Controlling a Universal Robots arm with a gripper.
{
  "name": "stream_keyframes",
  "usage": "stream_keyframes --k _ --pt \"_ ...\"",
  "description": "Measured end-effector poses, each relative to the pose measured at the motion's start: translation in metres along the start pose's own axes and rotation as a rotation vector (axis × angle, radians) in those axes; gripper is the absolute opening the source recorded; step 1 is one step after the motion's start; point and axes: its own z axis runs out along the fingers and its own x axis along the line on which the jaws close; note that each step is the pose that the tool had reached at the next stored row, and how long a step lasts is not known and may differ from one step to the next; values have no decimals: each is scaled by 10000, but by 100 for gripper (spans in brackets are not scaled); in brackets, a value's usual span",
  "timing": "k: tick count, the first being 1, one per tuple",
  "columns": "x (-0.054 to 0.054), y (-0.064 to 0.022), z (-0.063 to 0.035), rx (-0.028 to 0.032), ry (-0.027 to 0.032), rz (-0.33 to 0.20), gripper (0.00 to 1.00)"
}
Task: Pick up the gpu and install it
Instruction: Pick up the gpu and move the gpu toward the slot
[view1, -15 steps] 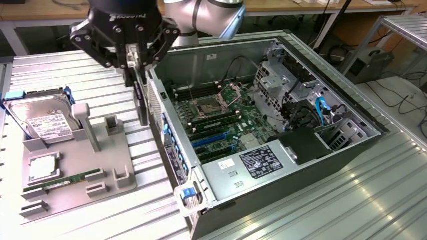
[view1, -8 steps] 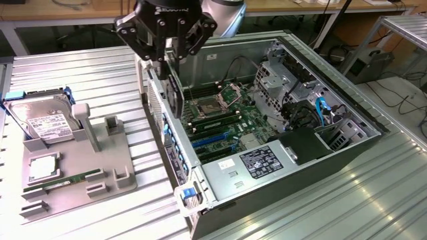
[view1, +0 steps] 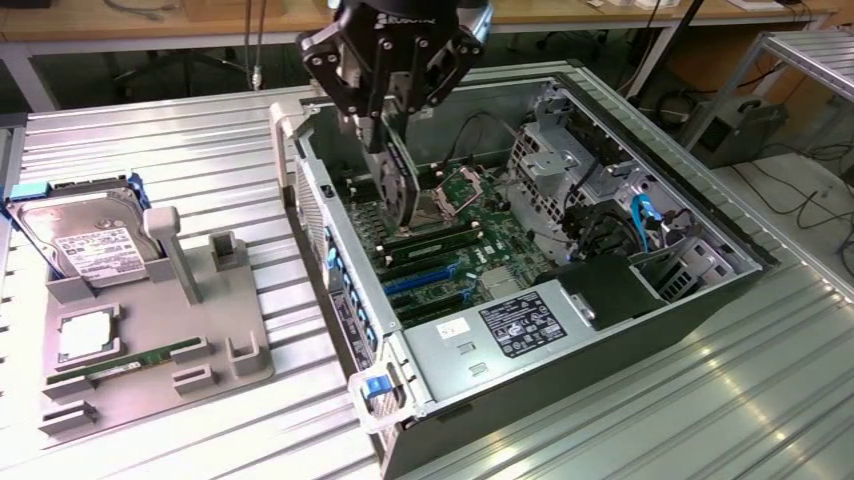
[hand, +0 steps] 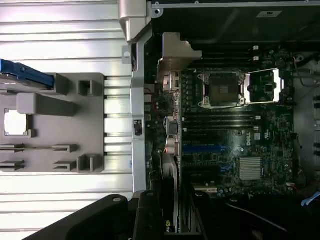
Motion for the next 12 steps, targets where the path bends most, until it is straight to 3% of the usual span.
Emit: stream_keyframes --k 12 --pt "-608 104 250 160 0 -1 26"
